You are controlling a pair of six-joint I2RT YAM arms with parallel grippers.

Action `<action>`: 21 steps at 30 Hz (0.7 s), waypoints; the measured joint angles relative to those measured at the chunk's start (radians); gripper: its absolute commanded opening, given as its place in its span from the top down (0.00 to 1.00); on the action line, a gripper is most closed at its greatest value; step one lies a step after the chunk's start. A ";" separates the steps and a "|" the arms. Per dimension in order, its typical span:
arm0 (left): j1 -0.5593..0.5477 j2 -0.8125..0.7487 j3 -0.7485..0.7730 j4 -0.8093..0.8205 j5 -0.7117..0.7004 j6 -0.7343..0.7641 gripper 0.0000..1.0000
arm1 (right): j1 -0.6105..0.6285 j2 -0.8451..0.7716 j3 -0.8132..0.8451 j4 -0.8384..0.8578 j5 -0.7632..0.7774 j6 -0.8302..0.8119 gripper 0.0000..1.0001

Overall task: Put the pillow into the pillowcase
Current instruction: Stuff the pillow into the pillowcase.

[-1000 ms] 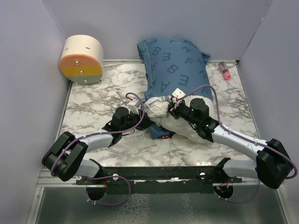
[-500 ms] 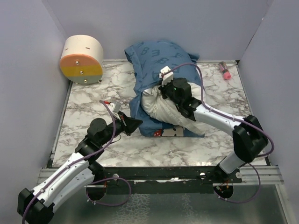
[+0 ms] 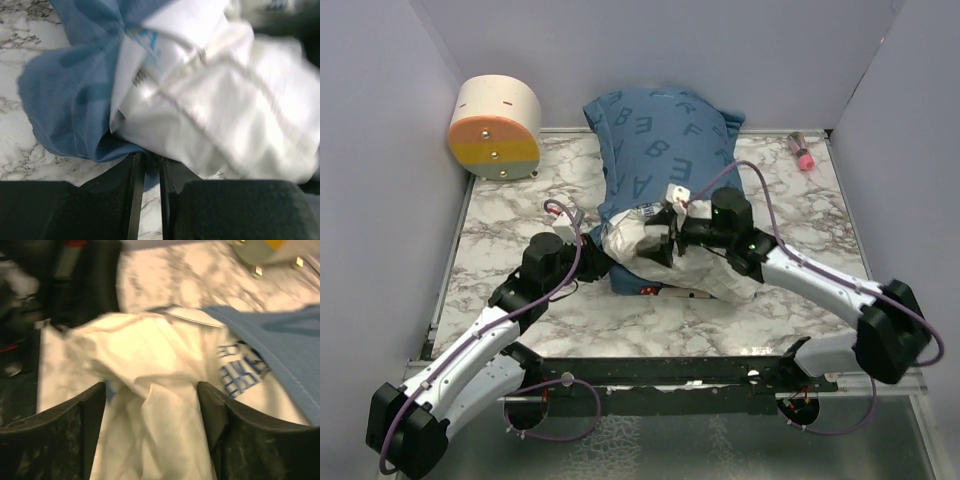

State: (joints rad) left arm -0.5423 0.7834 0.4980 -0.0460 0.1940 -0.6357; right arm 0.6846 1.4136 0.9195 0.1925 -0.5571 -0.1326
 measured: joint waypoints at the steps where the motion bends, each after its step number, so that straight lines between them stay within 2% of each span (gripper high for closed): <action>1: 0.014 0.009 0.012 -0.020 0.001 0.003 0.57 | 0.010 -0.056 -0.025 -0.013 -0.056 -0.002 0.17; 3: 0.027 0.006 0.038 -0.069 -0.002 0.015 0.42 | 0.017 -0.177 -0.074 -0.030 -0.146 0.000 0.10; 5: 0.036 -0.006 0.080 -0.137 -0.013 0.034 0.33 | 0.016 -0.298 -0.108 -0.035 -0.188 0.018 0.03; 9: 0.037 -0.058 0.203 -0.280 -0.039 0.092 0.32 | 0.015 -0.481 -0.126 -0.036 -0.169 0.077 0.00; 12: 0.037 -0.090 0.325 -0.358 -0.034 0.148 0.32 | -0.002 -0.561 -0.124 -0.053 -0.020 0.156 0.01; 15: 0.037 -0.083 0.444 -0.396 0.027 0.215 0.32 | -0.145 -0.594 -0.126 -0.084 0.117 0.269 0.04; 17: 0.036 -0.055 0.507 -0.393 0.096 0.259 0.30 | -0.315 -0.591 -0.137 -0.092 0.134 0.354 0.05; 18: 0.031 -0.033 0.532 -0.387 0.128 0.280 0.28 | -0.442 -0.579 -0.151 -0.095 0.134 0.413 0.05; 20: -0.014 0.021 0.568 -0.368 0.165 0.328 0.26 | -0.584 -0.555 -0.180 -0.098 0.160 0.499 0.05; 21: -0.056 0.052 0.579 -0.359 0.172 0.359 0.25 | -0.616 -0.545 -0.198 -0.104 0.180 0.573 0.05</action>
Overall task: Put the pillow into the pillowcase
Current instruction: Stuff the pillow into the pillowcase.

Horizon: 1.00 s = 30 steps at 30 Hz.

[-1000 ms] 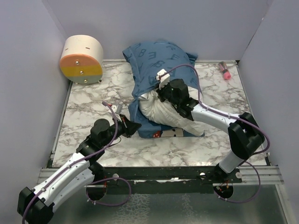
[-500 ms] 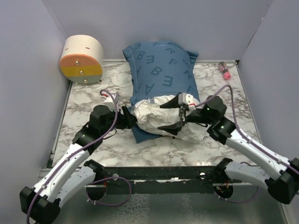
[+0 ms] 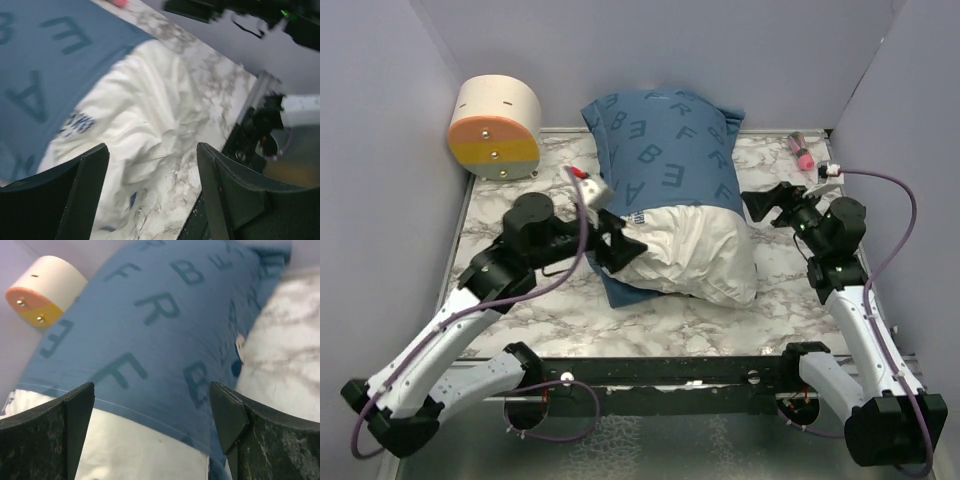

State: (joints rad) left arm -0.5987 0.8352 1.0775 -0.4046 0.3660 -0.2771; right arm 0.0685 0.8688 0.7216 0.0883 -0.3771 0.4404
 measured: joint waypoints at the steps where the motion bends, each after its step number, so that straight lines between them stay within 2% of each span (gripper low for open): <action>1: -0.071 0.040 0.015 0.010 -0.002 0.043 0.23 | 0.000 0.000 0.000 0.000 0.000 0.000 0.05; 3: -0.199 0.113 0.046 0.015 -0.034 0.123 0.16 | -0.073 0.019 -0.071 0.000 0.005 0.074 0.05; 5: -0.391 0.224 0.090 0.023 -0.138 0.246 0.13 | -0.141 0.027 -0.118 0.011 0.006 0.151 0.05; 8: -0.660 0.385 0.125 0.054 -0.291 0.489 0.10 | -0.211 0.044 -0.185 0.024 0.029 0.241 0.05; 10: -0.768 0.479 0.121 0.076 -0.352 0.669 0.07 | -0.220 0.047 -0.225 0.034 0.032 0.278 0.05; 13: -0.801 0.570 0.084 0.123 -0.422 0.910 0.06 | -0.233 0.048 -0.283 0.051 0.032 0.323 0.05; 18: -0.768 0.729 0.058 0.249 -0.535 1.254 0.05 | -0.260 0.070 -0.345 0.097 0.017 0.361 0.05; 22: -0.737 0.869 0.085 0.337 -0.594 1.415 0.04 | -0.265 0.078 -0.368 0.115 0.001 0.372 0.05; 24: -0.721 0.941 0.107 0.387 -0.624 1.463 0.08 | -0.265 0.077 -0.370 0.120 -0.005 0.373 0.05; 25: -0.710 0.977 0.114 0.414 -0.639 1.485 0.16 | -0.266 0.076 -0.370 0.122 -0.006 0.373 0.05; 26: -0.701 1.002 0.118 0.429 -0.652 1.496 0.32 | -0.266 0.074 -0.371 0.123 -0.007 0.373 0.05; 27: -0.689 1.031 0.125 0.443 -0.669 1.505 0.55 | -0.267 0.070 -0.373 0.125 -0.008 0.372 0.05; 28: -0.676 1.059 0.137 0.450 -0.689 1.503 0.86 | -0.267 0.068 -0.377 0.127 -0.008 0.371 0.05; 29: -0.667 1.080 0.154 0.447 -0.702 1.497 1.00 | -0.267 0.066 -0.382 0.129 -0.010 0.370 0.05; 30: -0.656 1.102 0.186 0.430 -0.720 1.481 1.00 | -0.267 0.064 -0.389 0.131 -0.013 0.369 0.05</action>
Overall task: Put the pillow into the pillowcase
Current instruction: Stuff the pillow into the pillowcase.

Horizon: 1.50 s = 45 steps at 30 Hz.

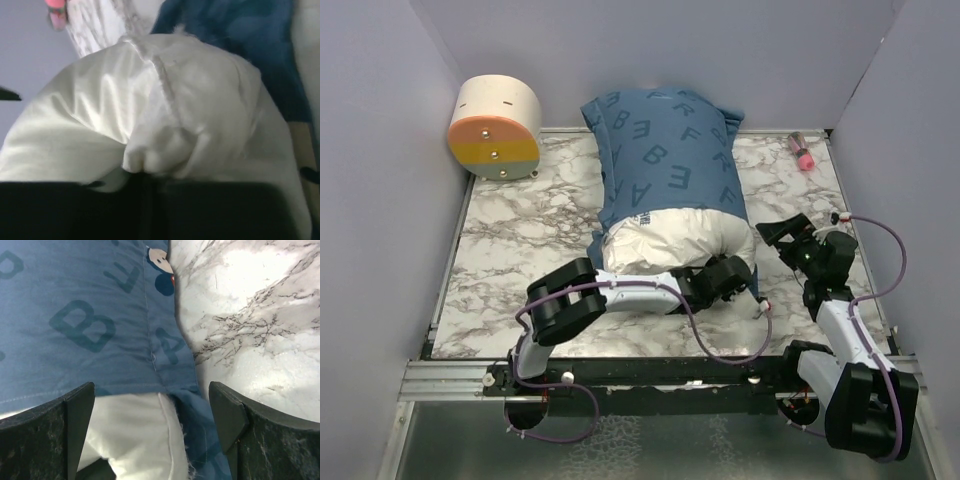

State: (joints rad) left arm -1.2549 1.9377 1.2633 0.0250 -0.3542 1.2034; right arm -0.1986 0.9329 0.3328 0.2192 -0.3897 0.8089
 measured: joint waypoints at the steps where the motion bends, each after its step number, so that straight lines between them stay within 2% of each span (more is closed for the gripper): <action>1: 0.011 0.020 0.039 -0.015 -0.014 -0.024 1.00 | 0.000 0.000 -0.006 0.000 -0.002 -0.002 0.05; 6: 0.078 -0.004 0.175 -0.121 -0.001 -0.206 1.00 | 0.000 0.000 -0.035 0.002 -0.042 -0.022 0.05; 12: 0.176 -0.172 0.152 -0.180 0.091 -0.346 1.00 | 0.000 -0.050 -0.062 0.029 -0.164 -0.048 0.05; 18: 0.255 -0.255 0.130 -0.205 0.180 -0.416 1.00 | 0.000 -0.122 -0.110 0.050 -0.218 -0.061 0.05; 23: 0.292 -0.292 0.128 -0.225 0.247 -0.457 1.00 | 0.011 0.036 -0.123 0.154 -0.274 -0.061 0.04; 31: 0.309 -0.299 0.128 -0.238 0.317 -0.499 1.00 | 0.161 0.301 -0.053 0.360 -0.293 -0.077 0.06; 32: 0.311 -0.302 0.128 -0.238 0.324 -0.504 1.00 | 0.178 0.326 -0.041 0.390 -0.294 -0.080 0.10; 34: 0.315 -0.308 0.128 -0.242 0.338 -0.515 1.00 | 0.208 0.373 -0.020 0.447 -0.299 -0.085 0.27; 36: 0.318 -0.319 0.128 -0.248 0.348 -0.522 1.00 | 0.225 0.412 -0.008 0.501 -0.307 -0.091 0.59; 39: 0.324 -0.340 0.128 -0.256 0.365 -0.533 1.00 | 0.231 0.441 -0.007 0.549 -0.315 -0.094 0.94; 40: 0.326 -0.347 0.128 -0.259 0.370 -0.536 1.00 | 0.231 0.443 -0.008 0.562 -0.317 -0.095 0.99; 45: 0.335 -0.363 0.126 -0.266 0.391 -0.557 1.00 | 0.232 0.374 -0.068 0.636 -0.341 -0.090 0.99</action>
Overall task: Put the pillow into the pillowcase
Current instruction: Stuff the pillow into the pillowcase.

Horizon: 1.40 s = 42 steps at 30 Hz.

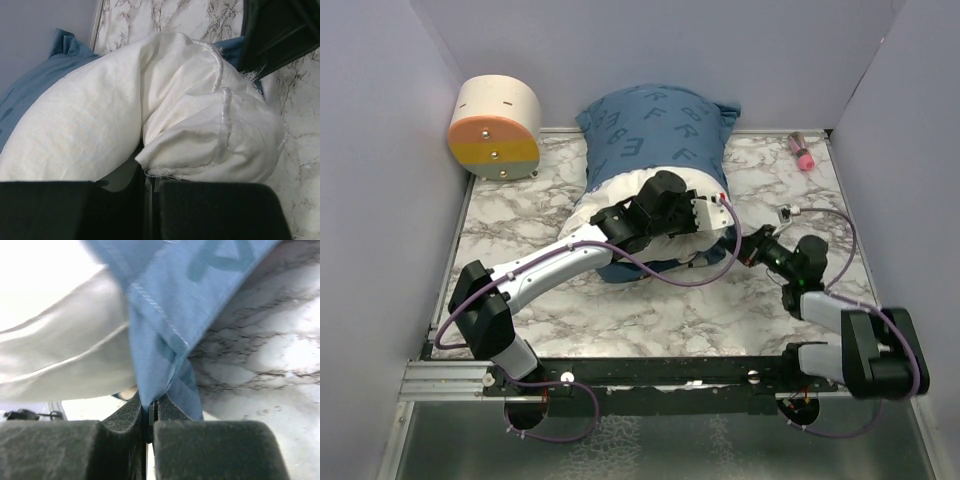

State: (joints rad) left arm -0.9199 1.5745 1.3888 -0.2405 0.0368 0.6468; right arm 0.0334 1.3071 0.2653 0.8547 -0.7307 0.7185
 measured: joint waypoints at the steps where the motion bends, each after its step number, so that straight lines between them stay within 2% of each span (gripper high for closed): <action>1: 0.002 0.000 0.000 -0.001 0.002 -0.007 1.00 | 0.000 -0.053 -0.031 0.013 -0.014 0.007 0.99; 7: 0.010 0.016 0.004 -0.021 0.025 -0.064 1.00 | -0.003 -0.497 -0.125 0.014 -0.089 0.078 0.99; 9: 0.013 0.043 0.021 -0.021 0.029 -0.090 1.00 | -0.004 -0.569 -0.138 0.043 -0.122 0.134 0.99; 17: 0.024 0.223 0.123 -0.012 0.007 -0.173 1.00 | -0.006 -0.621 -0.184 0.111 -0.165 0.373 0.99; 26: 0.097 0.297 0.170 -0.013 -0.063 -0.351 1.00 | -0.010 -0.650 -0.159 0.099 -0.185 0.457 0.99; 31: 0.121 0.219 0.028 0.116 -0.104 -0.435 1.00 | -0.008 -0.666 -0.090 0.076 -0.229 0.497 0.99; 36: 0.127 0.043 -0.209 0.361 -0.143 -0.528 1.00 | 0.024 -0.667 -0.020 0.052 -0.280 0.494 0.99; 42: 0.123 -0.023 -0.282 0.537 -0.238 -0.575 1.00 | 0.093 -0.719 0.027 -0.030 -0.284 0.421 0.99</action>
State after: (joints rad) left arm -0.7967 1.5520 1.1069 0.2970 -0.2012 0.0719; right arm 0.1265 0.5877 0.2920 0.8249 -1.0149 1.1397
